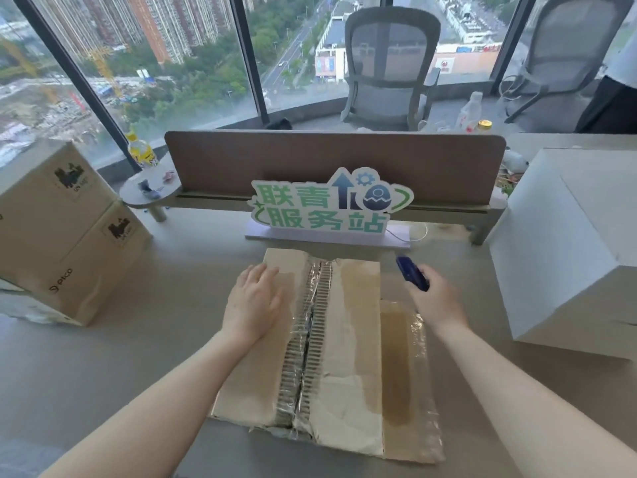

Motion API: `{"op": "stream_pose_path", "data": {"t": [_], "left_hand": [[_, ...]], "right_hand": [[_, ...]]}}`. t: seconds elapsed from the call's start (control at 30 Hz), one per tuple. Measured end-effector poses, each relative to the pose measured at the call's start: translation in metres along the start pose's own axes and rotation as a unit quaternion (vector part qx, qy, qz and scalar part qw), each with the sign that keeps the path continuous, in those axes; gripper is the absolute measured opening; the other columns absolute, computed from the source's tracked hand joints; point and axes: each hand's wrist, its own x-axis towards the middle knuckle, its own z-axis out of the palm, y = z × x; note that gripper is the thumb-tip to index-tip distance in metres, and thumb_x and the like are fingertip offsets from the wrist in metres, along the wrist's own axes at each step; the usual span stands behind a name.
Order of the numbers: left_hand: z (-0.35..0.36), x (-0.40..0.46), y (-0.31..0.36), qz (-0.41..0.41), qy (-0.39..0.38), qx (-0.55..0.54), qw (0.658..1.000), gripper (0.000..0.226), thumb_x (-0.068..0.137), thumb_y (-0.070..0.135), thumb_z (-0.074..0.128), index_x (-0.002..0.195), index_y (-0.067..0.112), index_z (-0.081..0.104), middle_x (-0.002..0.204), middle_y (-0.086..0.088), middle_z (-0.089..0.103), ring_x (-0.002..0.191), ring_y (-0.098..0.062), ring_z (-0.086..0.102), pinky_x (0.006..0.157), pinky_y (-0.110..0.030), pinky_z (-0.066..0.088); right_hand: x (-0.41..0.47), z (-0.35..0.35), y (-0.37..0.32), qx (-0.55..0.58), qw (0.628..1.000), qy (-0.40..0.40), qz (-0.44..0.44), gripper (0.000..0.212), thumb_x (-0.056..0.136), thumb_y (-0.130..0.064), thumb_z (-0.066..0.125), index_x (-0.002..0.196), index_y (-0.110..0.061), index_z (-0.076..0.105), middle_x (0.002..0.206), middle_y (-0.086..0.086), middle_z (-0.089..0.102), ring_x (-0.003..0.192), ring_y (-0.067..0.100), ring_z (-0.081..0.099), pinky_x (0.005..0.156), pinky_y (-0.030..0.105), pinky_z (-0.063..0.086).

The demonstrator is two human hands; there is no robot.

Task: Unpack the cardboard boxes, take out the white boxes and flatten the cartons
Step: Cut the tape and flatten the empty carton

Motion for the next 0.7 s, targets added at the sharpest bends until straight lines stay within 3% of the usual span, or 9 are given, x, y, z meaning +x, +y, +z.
{"op": "stream_pose_path", "data": {"t": [0.07, 0.17, 0.27, 0.33, 0.47, 0.7], "left_hand": [[-0.003, 0.031, 0.006, 0.015, -0.011, 0.006, 1.0, 0.051, 0.098, 0.022, 0.047, 0.148, 0.015, 0.039, 0.156, -0.009, 0.034, 0.146, -0.03, 0.024, 0.12, -0.039, 0.019], [0.0, 0.073, 0.01, 0.007, -0.064, -0.003, 0.998, 0.051, 0.099, 0.025, 0.04, 0.15, 0.019, 0.037, 0.156, -0.005, 0.036, 0.144, -0.031, 0.026, 0.116, -0.043, 0.027], [0.007, 0.098, 0.003, -0.003, -0.111, -0.042, 0.993, 0.039, 0.099, 0.029, 0.043, 0.136, 0.022, 0.054, 0.137, -0.007, 0.052, 0.131, -0.032, 0.038, 0.107, -0.043, 0.037], [0.014, 0.102, -0.006, 0.003, -0.1, -0.091, 0.991, 0.029, 0.098, 0.03, 0.048, 0.121, 0.021, 0.061, 0.122, -0.005, 0.055, 0.122, -0.028, 0.041, 0.101, -0.043, 0.04], [0.026, 0.099, -0.017, 0.029, -0.047, -0.161, 0.985, 0.018, 0.098, 0.032, 0.053, 0.108, 0.019, 0.061, 0.108, 0.001, 0.057, 0.109, -0.022, 0.042, 0.092, -0.039, 0.041], [0.031, 0.101, -0.019, 0.034, -0.028, -0.18, 0.983, 0.017, 0.095, 0.034, 0.058, 0.103, 0.019, 0.062, 0.107, 0.003, 0.059, 0.106, -0.023, 0.043, 0.087, -0.037, 0.041]], "right_hand": [[0.015, 0.003, -0.041, -0.083, 0.991, -0.046, -0.096, 0.021, 0.093, -0.036, 0.059, 0.113, -0.035, 0.06, 0.094, -0.009, 0.066, 0.086, 0.021, 0.06, 0.066, 0.031, 0.045], [0.034, 0.018, -0.085, -0.257, 0.941, -0.118, -0.186, 0.036, 0.097, -0.043, 0.051, 0.134, -0.044, 0.052, 0.123, -0.01, 0.065, 0.108, 0.021, 0.062, 0.08, 0.033, 0.053], [0.056, 0.034, -0.116, -0.345, 0.899, -0.16, -0.218, 0.04, 0.098, -0.04, 0.049, 0.137, -0.047, 0.048, 0.134, -0.011, 0.06, 0.117, 0.021, 0.058, 0.082, 0.034, 0.052], [0.071, 0.043, -0.13, -0.385, 0.874, -0.191, -0.226, 0.041, 0.097, -0.041, 0.05, 0.137, -0.047, 0.048, 0.138, -0.013, 0.057, 0.121, 0.02, 0.055, 0.088, 0.036, 0.051], [0.096, 0.048, -0.145, -0.424, 0.836, -0.248, -0.245, 0.041, 0.09, -0.039, 0.054, 0.13, -0.05, 0.055, 0.129, -0.019, 0.061, 0.113, 0.015, 0.056, 0.086, 0.035, 0.051], [0.114, 0.046, -0.159, -0.42, 0.821, -0.314, -0.227, 0.039, 0.08, -0.037, 0.056, 0.115, -0.055, 0.059, 0.101, -0.022, 0.067, 0.093, 0.01, 0.059, 0.079, 0.037, 0.055]]}}
